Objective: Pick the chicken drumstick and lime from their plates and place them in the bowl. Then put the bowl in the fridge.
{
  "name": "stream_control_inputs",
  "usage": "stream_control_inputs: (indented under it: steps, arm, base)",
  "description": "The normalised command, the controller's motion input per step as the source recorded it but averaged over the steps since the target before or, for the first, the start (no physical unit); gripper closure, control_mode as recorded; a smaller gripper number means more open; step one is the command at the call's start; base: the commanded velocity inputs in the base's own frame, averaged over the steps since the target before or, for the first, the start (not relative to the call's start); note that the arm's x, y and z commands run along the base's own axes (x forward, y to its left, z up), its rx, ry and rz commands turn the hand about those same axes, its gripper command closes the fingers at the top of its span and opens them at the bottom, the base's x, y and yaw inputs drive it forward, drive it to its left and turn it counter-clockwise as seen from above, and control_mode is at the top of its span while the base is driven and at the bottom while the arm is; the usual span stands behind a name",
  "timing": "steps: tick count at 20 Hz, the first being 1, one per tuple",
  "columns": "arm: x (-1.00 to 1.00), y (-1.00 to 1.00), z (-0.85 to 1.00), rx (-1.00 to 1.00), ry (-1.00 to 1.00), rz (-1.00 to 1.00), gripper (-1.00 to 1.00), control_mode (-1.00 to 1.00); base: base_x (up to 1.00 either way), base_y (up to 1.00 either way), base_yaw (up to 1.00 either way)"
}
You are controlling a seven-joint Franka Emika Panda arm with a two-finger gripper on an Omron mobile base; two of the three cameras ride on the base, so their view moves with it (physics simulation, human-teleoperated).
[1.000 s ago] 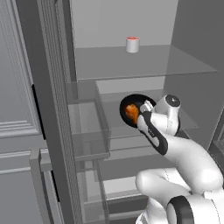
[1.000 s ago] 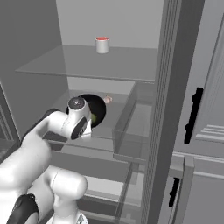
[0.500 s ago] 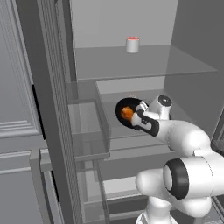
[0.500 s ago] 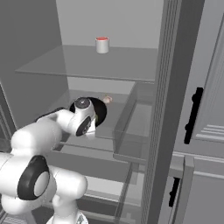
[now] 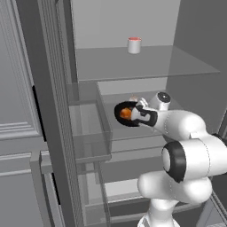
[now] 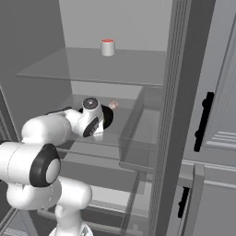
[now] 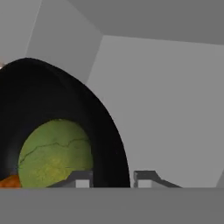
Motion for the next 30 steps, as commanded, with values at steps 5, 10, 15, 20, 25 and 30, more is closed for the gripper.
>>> stream_control_inputs:
  steps: [5,10,15,20,25,30]
  arm:
    - [-0.15,0.0,0.03,0.0,-0.21,0.03,-1.0,-1.0]
    - [-0.63,0.0,0.37,0.0,-0.5,0.0,-1.0,-1.0]
    - [-0.78,0.0,1.0,0.0,-0.19,0.0,-1.0,-1.0]
    - [-0.81,0.0,1.0,-0.12,0.03,0.03,-1.0,-1.0]
    - [-0.84,0.0,1.0,-0.14,0.25,0.04,-1.0,-1.0]
    - [-0.96,0.0,0.97,-0.13,0.33,0.08,-1.0,-1.0]
  base:
    - [0.0,0.0,0.0]
    - [0.0,0.0,0.0]
    - [0.0,0.0,0.0]
    - [0.0,0.0,0.0]
    - [0.0,0.0,0.0]
    - [0.0,0.0,0.0]
